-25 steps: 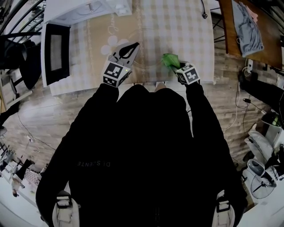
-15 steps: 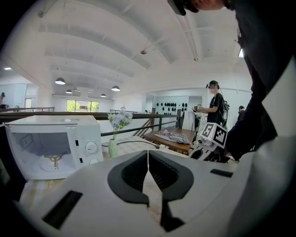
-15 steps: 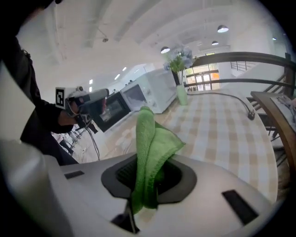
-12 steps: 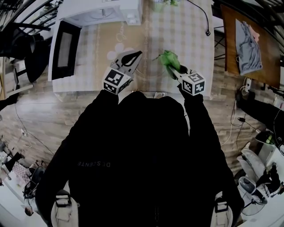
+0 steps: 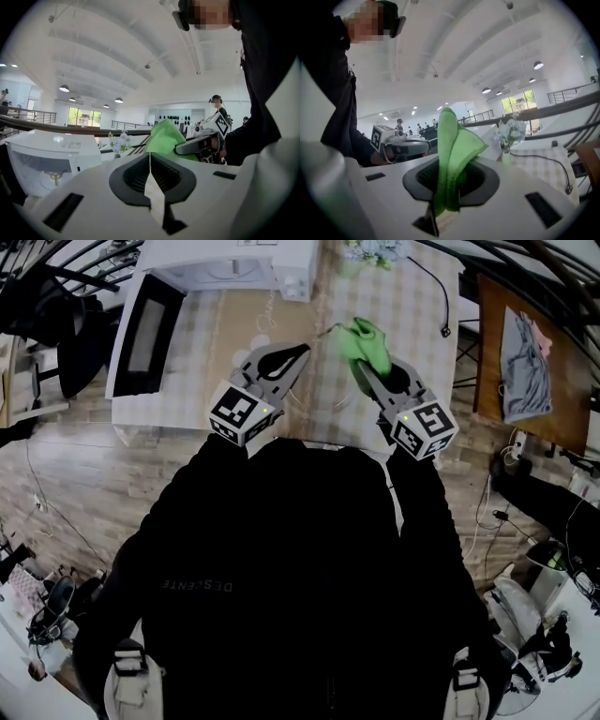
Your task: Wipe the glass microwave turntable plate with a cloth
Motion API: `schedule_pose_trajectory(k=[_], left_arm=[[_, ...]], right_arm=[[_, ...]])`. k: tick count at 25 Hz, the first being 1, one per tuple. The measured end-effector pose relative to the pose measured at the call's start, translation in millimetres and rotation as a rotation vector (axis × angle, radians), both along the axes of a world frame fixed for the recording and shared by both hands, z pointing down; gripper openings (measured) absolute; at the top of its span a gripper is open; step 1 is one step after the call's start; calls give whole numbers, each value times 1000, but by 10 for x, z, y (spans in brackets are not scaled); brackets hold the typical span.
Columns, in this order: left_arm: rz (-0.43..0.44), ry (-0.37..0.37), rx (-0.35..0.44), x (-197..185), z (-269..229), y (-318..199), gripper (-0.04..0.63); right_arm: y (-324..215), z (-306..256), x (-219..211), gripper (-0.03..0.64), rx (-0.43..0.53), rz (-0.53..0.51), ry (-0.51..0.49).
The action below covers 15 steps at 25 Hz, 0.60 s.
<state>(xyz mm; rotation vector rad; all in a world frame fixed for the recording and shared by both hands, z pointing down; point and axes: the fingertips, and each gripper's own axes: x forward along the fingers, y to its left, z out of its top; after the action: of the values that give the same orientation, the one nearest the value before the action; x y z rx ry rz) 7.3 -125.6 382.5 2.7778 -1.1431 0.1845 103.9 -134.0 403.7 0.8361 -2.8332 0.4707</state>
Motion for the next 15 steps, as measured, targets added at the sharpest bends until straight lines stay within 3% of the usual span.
schedule_pose_trajectory(k=[8,15], left_arm=[[-25,32,125,31,-756,-78,21],[-18,85,166,68,-1086,-31,21]], right_arm=[[-80,-1000,-87,90,220,-2,-68],[-42,-1329,-137,94,302,-5,-83]])
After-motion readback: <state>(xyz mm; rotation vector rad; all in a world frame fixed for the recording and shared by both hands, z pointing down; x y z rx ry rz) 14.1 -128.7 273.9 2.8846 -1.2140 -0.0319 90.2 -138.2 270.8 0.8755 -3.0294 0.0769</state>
